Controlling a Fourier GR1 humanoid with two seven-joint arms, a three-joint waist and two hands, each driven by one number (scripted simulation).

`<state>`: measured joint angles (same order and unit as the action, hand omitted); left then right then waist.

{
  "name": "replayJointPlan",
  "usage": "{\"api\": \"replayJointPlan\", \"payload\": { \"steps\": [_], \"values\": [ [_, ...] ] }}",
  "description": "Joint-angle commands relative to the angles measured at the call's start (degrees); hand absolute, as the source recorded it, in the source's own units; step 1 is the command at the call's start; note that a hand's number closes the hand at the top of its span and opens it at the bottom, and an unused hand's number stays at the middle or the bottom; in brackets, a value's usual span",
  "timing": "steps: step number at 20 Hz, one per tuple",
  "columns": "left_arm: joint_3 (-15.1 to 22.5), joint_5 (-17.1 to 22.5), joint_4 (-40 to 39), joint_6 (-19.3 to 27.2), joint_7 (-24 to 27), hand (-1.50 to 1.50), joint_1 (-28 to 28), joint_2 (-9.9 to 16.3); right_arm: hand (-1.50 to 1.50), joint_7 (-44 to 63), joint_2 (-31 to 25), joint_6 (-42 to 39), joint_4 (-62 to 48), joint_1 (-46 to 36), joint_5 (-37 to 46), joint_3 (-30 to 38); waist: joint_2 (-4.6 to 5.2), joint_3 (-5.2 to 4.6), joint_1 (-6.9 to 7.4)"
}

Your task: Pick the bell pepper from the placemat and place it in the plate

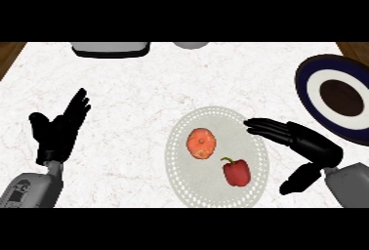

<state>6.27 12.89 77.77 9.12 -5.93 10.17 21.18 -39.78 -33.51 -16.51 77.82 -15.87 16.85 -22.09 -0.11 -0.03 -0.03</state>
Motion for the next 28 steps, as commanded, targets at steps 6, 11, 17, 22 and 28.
{"api": "replayJointPlan", "payload": {
  "steps": [6, 11, 17, 22, 28],
  "values": [
    [-1.8, -0.3, 6.2, -1.8, -4.4, 0.0, -2.5, 1.0, -1.5, 8.5, 0.5, 2.2, 3.9, 0.8, 13.1, -1.6, 0.0, 0.04, 0.28],
    [-3.6, -1.8, -1.8, -3.8, 0.3, 0.0, 0.0, -1.4, -1.5, 10.7, 2.8, -1.8, 2.7, -2.9, 17.8, -1.4, 0.16, 0.02, 0.11],
    [-3.7, -5.0, -3.2, -2.6, -0.2, 0.0, 2.8, -4.1, -1.5, 15.9, 7.2, -3.7, 6.1, -0.2, 24.3, -3.8, 0.14, 0.02, -0.08],
    [-1.6, -7.1, 5.4, -0.9, -1.2, 0.0, -4.7, -6.9, -1.5, 17.3, 13.0, -1.7, -0.1, -3.1, 28.9, -3.4, 0.1, 0.05, 0.57],
    [-7.7, -6.0, -1.5, -6.5, 0.2, 0.0, -0.3, -5.7, -1.5, 16.1, 15.4, -2.5, 2.1, 0.3, 34.9, -2.4, 0.12, 0.03, 0.05]
  ]
}}
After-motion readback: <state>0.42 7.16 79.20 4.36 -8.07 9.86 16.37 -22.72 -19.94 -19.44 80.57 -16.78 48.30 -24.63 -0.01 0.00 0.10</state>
